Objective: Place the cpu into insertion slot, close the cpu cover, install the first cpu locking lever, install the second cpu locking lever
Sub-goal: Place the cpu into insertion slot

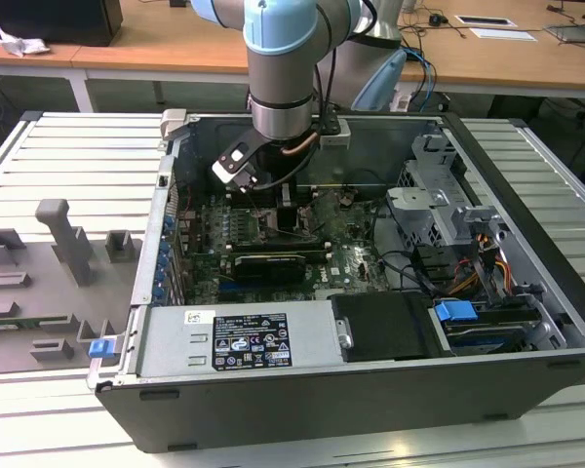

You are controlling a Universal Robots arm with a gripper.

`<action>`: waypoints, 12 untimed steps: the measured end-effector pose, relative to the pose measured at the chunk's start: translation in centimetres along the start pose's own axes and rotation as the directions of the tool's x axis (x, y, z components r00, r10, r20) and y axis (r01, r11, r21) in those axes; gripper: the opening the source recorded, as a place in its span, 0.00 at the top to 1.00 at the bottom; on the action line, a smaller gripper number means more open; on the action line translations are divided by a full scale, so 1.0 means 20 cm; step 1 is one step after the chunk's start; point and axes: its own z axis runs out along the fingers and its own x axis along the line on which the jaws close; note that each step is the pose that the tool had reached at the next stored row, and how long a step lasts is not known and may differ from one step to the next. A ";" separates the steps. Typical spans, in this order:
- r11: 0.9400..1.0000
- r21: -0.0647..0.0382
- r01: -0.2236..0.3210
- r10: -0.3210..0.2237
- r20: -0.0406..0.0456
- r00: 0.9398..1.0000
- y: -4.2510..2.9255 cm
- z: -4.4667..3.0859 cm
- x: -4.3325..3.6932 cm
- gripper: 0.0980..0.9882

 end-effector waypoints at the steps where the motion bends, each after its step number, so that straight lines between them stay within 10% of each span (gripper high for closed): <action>1: 1.000 0.000 0.000 0.000 0.000 1.000 0.000 0.000 -0.001 0.50; 12: 1.000 0.000 0.000 0.000 0.000 1.000 0.000 0.000 -0.005 0.42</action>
